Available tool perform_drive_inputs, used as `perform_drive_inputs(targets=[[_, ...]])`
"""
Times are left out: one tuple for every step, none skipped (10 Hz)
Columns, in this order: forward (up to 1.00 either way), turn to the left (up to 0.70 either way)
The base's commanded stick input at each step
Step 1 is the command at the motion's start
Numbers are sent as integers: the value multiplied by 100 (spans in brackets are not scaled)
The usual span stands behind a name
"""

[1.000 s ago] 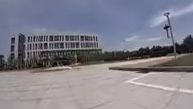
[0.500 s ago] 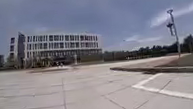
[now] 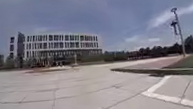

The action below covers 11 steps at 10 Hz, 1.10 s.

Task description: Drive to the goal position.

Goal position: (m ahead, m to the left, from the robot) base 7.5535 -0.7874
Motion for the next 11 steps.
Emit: perform_drive_inputs(targets=[[100, 0], [100, 0], [100, 0], [100, 0], [100, 0], [100, 0], [100, 0], [100, 0], [100, 0], [100, 0], [100, 0]])
